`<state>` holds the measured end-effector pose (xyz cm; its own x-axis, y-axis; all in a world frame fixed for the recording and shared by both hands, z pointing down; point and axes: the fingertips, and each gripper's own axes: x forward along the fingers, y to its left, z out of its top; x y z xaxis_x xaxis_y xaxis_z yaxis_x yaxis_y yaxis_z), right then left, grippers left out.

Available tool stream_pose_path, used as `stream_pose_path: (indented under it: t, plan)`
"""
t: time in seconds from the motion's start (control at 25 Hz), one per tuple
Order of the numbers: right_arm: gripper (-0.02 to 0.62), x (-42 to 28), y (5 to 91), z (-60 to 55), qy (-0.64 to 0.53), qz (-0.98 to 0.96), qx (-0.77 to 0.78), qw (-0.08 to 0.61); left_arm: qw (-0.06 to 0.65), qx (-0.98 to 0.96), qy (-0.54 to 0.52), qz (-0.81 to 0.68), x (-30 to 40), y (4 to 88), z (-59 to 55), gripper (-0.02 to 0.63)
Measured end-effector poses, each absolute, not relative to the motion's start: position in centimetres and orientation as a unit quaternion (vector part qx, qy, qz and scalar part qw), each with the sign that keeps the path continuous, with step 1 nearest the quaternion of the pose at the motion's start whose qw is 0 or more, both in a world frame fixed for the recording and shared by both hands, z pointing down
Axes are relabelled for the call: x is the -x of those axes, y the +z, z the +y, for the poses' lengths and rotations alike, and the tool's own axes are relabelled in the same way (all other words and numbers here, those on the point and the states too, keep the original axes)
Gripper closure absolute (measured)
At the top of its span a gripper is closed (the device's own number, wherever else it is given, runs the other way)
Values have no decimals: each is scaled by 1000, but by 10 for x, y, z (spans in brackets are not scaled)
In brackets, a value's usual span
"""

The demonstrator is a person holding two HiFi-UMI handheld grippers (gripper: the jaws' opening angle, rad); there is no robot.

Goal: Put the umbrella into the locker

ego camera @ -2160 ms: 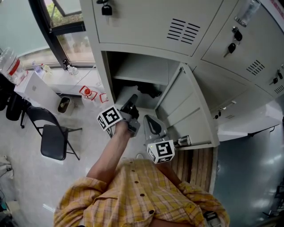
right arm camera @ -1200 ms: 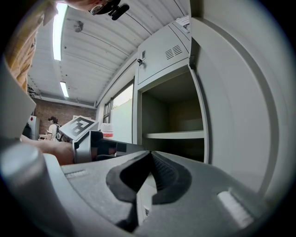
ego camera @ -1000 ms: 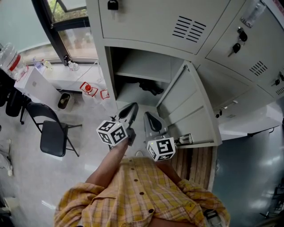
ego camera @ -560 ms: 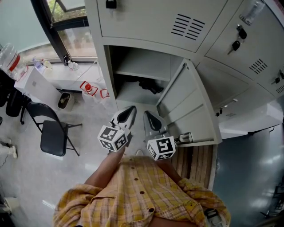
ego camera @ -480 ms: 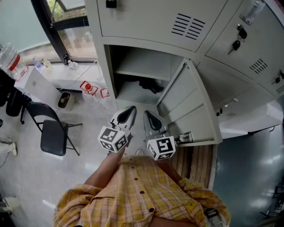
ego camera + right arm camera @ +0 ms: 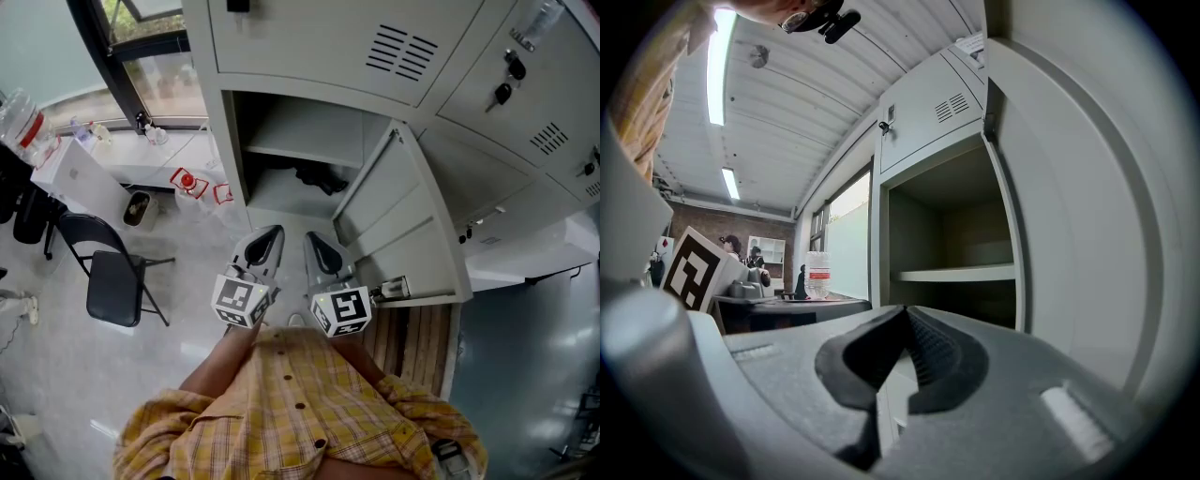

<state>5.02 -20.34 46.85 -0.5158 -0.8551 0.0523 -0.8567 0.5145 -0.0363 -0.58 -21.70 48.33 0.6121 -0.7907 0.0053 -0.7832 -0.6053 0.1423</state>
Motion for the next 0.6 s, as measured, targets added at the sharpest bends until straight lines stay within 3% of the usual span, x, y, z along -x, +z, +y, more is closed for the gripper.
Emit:
stream_pose_path:
  t: [0.6]
  plan:
    - [598, -55, 471, -204, 28, -867, -497, 14, 40, -895, -13, -443, -1, 485, -209, 603]
